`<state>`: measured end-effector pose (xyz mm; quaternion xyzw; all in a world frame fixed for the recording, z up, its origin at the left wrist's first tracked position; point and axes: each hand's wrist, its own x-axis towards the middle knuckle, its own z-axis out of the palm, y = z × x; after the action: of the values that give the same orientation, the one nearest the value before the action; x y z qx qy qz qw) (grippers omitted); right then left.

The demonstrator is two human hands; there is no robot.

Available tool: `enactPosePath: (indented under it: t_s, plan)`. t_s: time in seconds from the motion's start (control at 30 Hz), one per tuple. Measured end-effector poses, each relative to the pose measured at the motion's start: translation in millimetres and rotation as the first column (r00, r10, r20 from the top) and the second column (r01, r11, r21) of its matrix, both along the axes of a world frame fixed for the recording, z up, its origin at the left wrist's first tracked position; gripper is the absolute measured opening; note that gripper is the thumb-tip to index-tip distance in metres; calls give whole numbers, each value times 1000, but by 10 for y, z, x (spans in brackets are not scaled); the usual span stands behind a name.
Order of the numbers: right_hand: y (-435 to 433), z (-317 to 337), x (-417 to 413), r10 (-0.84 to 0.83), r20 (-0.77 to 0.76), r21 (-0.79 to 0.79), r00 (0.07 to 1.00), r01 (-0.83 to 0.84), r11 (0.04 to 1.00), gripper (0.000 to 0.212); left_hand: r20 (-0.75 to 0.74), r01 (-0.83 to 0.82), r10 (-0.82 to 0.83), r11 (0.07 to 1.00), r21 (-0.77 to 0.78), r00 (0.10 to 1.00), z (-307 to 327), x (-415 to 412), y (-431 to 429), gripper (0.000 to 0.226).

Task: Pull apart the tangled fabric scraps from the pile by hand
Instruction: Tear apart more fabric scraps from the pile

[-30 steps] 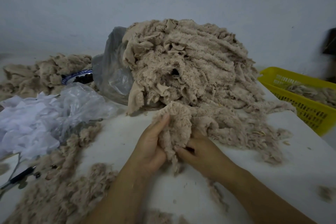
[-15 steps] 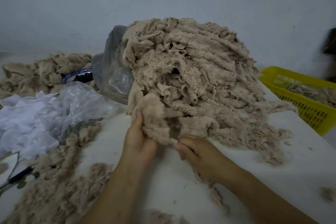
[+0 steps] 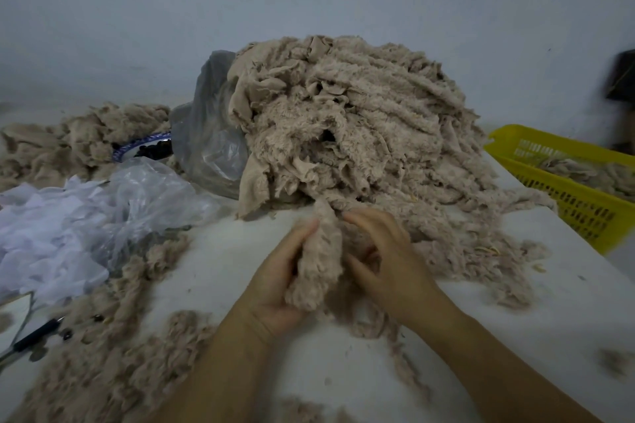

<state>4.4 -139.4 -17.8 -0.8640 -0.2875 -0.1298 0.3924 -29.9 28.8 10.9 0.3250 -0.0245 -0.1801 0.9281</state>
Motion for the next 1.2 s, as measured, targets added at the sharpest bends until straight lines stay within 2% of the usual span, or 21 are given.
enactPosePath:
  t_s: [0.07, 0.17, 0.27, 0.33, 0.4, 0.47, 0.5, 0.57, 0.6, 0.63, 0.7, 0.73, 0.8, 0.83, 0.87, 0.93, 0.97, 1.07, 1.1, 1.13, 1.2]
  plan:
    - [32, -14, -27, 82, -4, -9, 997, -82, 997, 50, 63, 61, -69, 990, 128, 996, -20, -54, -48, 61]
    - [25, -43, -34, 136, -16, 39, 991, -135, 990, 31, 125, 130, -183, 929, 347, 975, -29, -118, -57, 45]
    - [-42, -49, 42, -31, -32, 11, 999, 31, 999, 15, 94, 202, -299, 811, 550, 949, -23, -160, -61, 29]
    - [-118, -50, 101, -123, -65, 49, 990, 127, 991, 26, 85, 223, -353, 740, 635, 932, 13, -189, -65, 26]
    - [-182, -35, 140, -176, -166, 172, 970, 205, 964, 31, 81, 253, -403, 704, 663, 912, 42, -212, -65, 23]
    - [-216, 6, 139, -166, -283, 328, 945, 258, 909, 24, 81, 258, -372, 770, 583, 925, 46, -206, -95, 28]
    - [-229, 19, 133, -166, -277, 355, 947, 261, 898, 27, 75, 212, -291, 829, 517, 954, 30, -177, -130, 26]
    - [-220, 48, 106, -166, -220, 316, 961, 231, 920, 36, 17, 25, -34, 924, 382, 999, 23, -72, -180, 20]
    - [-193, 68, 82, -149, -201, 271, 968, 201, 941, 35, -11, -63, 70, 951, 303, 998, 32, -19, -179, 26]
    - [-155, 74, 61, -120, -189, 214, 975, 160, 964, 29, -19, -129, 137, 968, 217, 990, 42, 34, -144, 34]
    - [-81, 51, 39, -62, -169, 94, 984, 79, 992, 9, -45, -151, 152, 988, 12, 987, 48, 99, -5, 36]
    - [-56, 27, 32, -46, -165, 55, 985, 56, 997, 7, -63, -139, 137, 990, -33, 989, 57, 95, 43, 35]
    - [-39, 0, 18, -38, -189, 66, 981, 51, 996, 13, -51, -157, 162, 984, 87, 985, 8, 103, 70, 39]
    - [-39, 4, 15, -53, -204, 89, 978, 72, 993, 14, 5, -190, 194, 953, 236, 981, -37, 113, 38, 41]
    - [-45, 11, 14, -71, -209, 113, 975, 97, 989, 13, 112, -243, 216, 875, 419, 970, -89, 122, -13, 44]
    - [-63, 30, 4, -113, -187, 139, 976, 140, 980, 13, 364, -376, 146, 594, 711, 920, -152, 125, -136, 47]
    - [-70, 42, 1, -133, -169, 127, 977, 155, 980, 15, 424, -395, 55, 488, 779, 904, -186, 120, -176, 50]
    - [-78, 50, 2, -184, -143, 54, 972, 193, 980, 26, 384, -353, -69, 272, 895, 921, -176, 118, -191, 65]
    - [-77, 41, 9, -193, -144, 34, 971, 199, 979, 23, 365, -339, -85, 228, 913, 927, -187, 123, -167, 65]
    - [-73, 29, 17, -193, -145, 8, 970, 197, 980, 17, 357, -326, -97, 242, 914, 929, -203, 123, -135, 53]
    - [-51, 1, 27, -168, -149, -25, 975, 166, 986, 15, 359, -290, -100, 410, 865, 928, -188, 80, -109, 8]
